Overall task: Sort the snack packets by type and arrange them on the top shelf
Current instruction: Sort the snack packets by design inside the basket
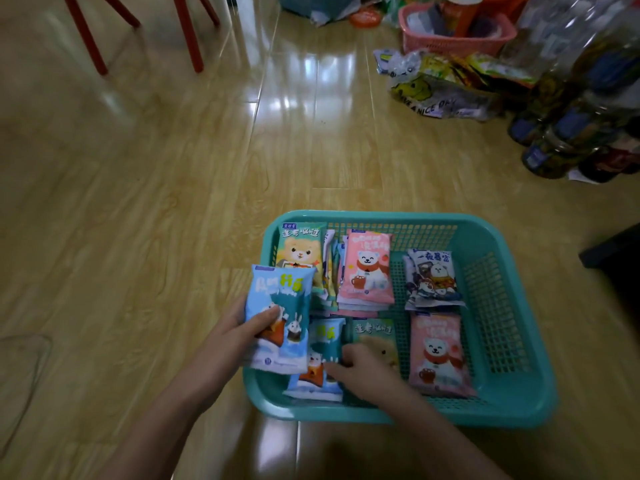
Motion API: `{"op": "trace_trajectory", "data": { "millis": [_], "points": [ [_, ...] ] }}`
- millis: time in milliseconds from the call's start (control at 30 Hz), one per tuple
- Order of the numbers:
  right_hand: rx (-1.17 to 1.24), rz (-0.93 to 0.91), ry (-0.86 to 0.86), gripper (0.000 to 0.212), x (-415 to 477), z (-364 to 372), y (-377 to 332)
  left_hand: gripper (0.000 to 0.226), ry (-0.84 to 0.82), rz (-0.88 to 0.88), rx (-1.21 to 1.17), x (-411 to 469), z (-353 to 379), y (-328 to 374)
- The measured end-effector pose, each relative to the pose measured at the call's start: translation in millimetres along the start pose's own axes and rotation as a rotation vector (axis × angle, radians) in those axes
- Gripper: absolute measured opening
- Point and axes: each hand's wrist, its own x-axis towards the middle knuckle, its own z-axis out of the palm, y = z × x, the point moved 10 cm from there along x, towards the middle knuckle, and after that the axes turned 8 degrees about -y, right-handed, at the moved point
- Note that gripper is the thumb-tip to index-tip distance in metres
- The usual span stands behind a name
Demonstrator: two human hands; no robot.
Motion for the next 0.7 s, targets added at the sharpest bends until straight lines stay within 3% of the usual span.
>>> {"op": "trace_trajectory", "data": {
  "millis": [200,367,467,533,700],
  "points": [
    [-0.409,0.063,0.055,0.043,7.4,-14.9,-20.9,0.017,-0.084,-0.162,0.158,-3.8,12.9,-33.5],
    [-0.17,-0.001,0.051,0.025,-15.9,-45.0,-12.0,0.021,-0.095,-0.204,0.297,6.3,22.9,-58.4],
    [-0.073,-0.062,0.054,0.012,-27.2,-64.0,-8.8,0.031,0.006,-0.165,0.635,19.3,27.0,-58.9],
    [0.002,-0.116,0.146,0.005,-31.6,-83.5,-11.3,0.041,0.078,-0.123,0.877,22.2,32.5,-50.1],
    [0.087,-0.211,0.554,0.013,-39.5,-141.0,-20.1,0.044,0.142,-0.057,1.336,27.5,45.0,-40.9]
  ]
}}
